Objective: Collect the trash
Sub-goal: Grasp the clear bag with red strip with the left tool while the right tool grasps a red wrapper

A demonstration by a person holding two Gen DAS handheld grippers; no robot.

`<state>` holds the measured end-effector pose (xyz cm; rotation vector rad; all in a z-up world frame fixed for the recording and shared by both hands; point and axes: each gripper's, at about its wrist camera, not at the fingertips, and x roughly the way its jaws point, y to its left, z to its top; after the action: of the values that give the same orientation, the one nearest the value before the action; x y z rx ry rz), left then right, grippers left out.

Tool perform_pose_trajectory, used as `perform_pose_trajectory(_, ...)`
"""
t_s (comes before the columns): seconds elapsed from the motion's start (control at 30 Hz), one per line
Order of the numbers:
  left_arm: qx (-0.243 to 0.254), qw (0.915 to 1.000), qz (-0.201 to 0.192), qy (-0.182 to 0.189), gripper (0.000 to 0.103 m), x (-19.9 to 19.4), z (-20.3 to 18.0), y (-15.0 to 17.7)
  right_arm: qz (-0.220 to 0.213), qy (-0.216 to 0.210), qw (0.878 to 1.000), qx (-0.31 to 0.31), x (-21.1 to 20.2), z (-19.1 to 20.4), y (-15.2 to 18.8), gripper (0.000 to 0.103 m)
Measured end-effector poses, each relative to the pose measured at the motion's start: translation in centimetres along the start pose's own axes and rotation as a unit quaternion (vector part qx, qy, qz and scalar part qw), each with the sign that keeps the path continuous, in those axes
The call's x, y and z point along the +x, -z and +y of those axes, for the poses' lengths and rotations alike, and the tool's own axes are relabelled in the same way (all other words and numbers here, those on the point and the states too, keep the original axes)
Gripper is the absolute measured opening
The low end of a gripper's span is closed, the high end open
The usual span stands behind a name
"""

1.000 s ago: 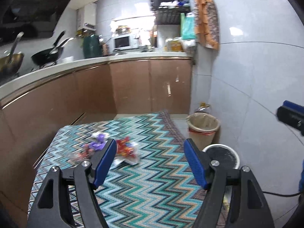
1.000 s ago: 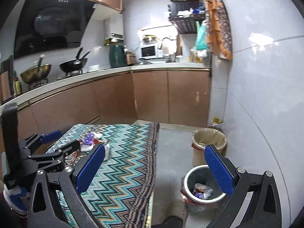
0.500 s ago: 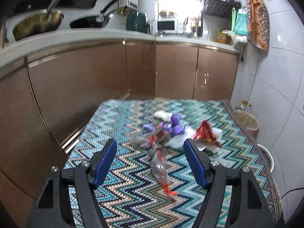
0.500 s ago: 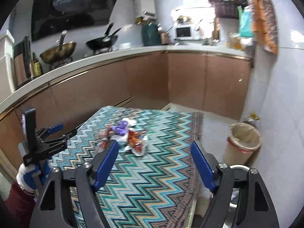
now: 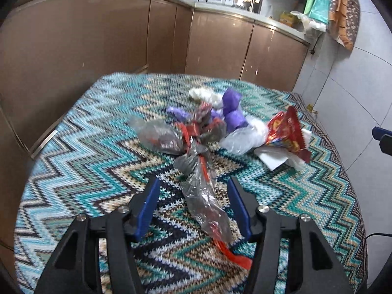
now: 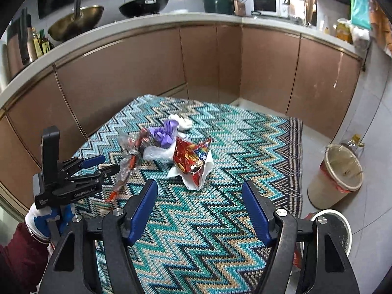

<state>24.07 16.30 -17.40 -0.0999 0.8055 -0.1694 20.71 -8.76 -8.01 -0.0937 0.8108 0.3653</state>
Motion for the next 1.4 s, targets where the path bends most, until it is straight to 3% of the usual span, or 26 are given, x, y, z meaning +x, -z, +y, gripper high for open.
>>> perform_pose_trajectory(0.03,-0.003,0.9999,0.009,0.003,0.054,0.7,0.1,0.1,0.004,-0.001,1.000,-0.001,0.5,-0.1,-0.1,0.070)
perform_pose_trajectory(0.13,-0.009,0.9991,0.039,0.012,0.036,2.4,0.2,0.6,0.019,-0.006,1.000,-0.005,2.5,-0.2,-0.3,0.069)
perform_pose_trajectory(0.4,-0.041,0.9980,0.012,0.046,0.010,1.6,1.6,1.3,0.049,-0.039,0.998,-0.026,7.3,0.5,-1.1,0.059)
perform_pose_trajectory(0.67,-0.064,0.9947,-0.025,0.076,0.007,-0.3,2.8,2.0,0.055,-0.073,0.994,-0.054,11.0,2.0,-1.8,0.050)
perform_pose_trajectory(0.77,-0.064,0.9944,-0.028,0.079,0.007,-0.3,3.0,2.2,0.059,-0.070,0.994,-0.055,12.5,2.0,-1.9,0.042)
perform_pose_trajectory(0.9,-0.059,0.9949,-0.029,0.077,0.007,-0.5,2.8,2.2,0.063,-0.068,0.994,-0.050,13.7,1.5,-1.8,0.015)
perform_pose_trajectory(1.0,-0.063,0.9947,-0.029,0.075,0.007,-0.2,2.7,2.0,0.059,-0.074,0.994,-0.048,13.5,1.3,-1.6,0.009)
perform_pose_trajectory(1.4,-0.050,0.9957,-0.046,0.064,0.007,-3.1,1.3,3.0,0.016,-0.092,0.994,-0.055,6.4,1.3,-0.2,0.008)
